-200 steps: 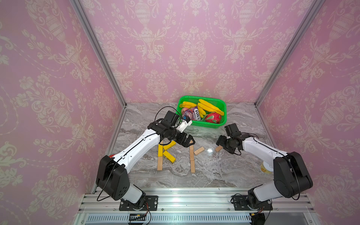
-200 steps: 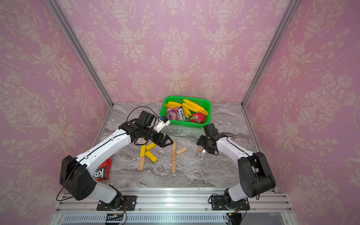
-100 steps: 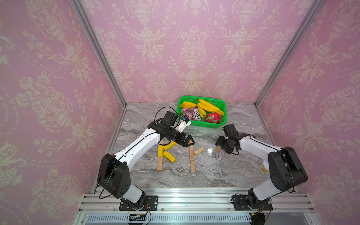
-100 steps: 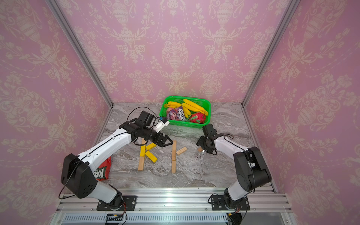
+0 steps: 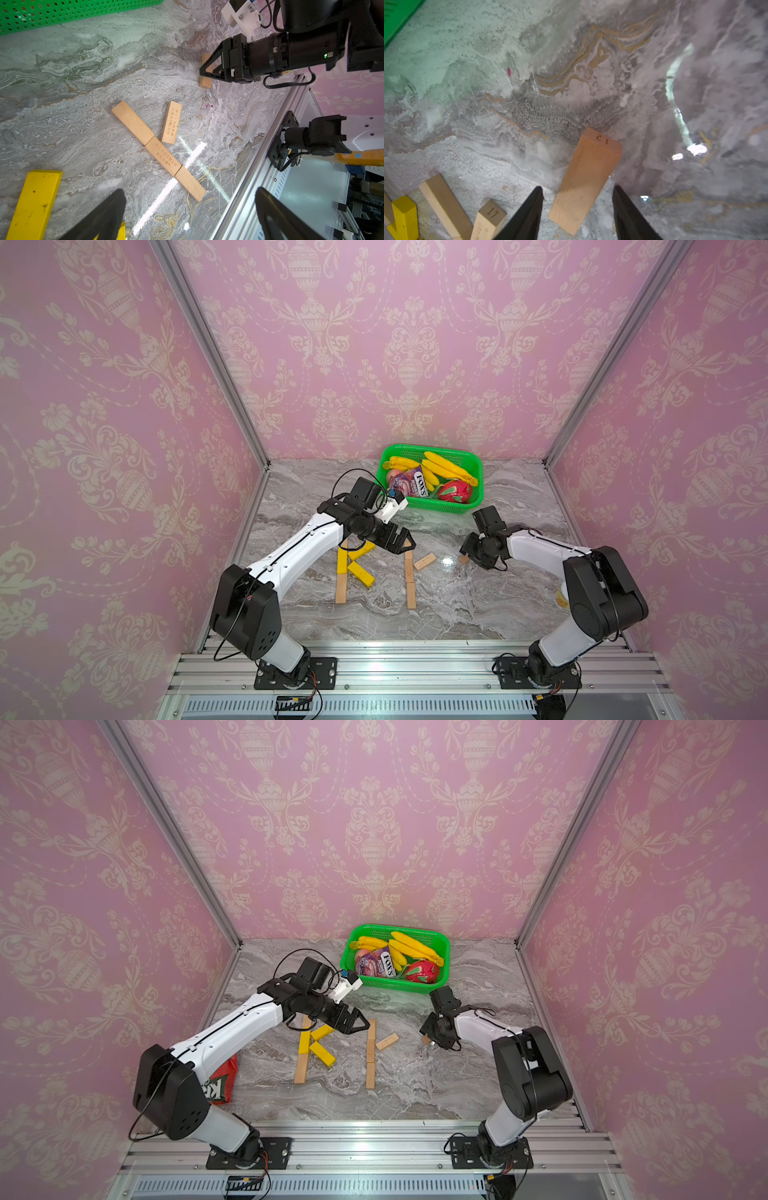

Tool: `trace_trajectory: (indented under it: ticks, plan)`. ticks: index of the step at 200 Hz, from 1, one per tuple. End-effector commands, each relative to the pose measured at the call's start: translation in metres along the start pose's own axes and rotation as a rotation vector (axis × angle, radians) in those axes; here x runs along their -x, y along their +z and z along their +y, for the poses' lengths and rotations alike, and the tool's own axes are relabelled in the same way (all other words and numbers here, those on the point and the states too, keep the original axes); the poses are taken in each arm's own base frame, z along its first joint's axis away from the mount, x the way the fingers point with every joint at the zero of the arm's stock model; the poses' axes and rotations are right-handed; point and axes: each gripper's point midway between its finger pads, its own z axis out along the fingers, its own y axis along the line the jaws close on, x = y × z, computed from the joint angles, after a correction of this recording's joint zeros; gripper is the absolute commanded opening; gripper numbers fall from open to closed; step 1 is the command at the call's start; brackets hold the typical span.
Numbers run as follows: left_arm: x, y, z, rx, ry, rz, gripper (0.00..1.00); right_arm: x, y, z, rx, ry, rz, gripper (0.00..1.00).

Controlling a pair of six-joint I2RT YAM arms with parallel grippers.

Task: Assemble the letter k with building blocks
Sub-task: Pick up the building block from the center of the board.

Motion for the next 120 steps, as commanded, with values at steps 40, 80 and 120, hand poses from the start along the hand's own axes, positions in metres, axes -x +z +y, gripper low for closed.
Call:
trace_trajectory:
  ticks: [40, 80, 120]
  plan:
    - [-0.003, -0.001, -0.001, -0.017, -0.022, 0.012, 0.99, -0.005, 0.007, -0.009, -0.042, 0.016, 0.037, 0.53]
    - [-0.002, -0.003, -0.003, -0.021, -0.019, 0.007, 0.99, -0.009, 0.011, -0.013, -0.080, 0.013, 0.070, 0.50]
    - [-0.001, -0.005, -0.005, -0.032, -0.020, 0.002, 0.99, -0.015, 0.010, -0.024, -0.140, 0.009, 0.100, 0.46]
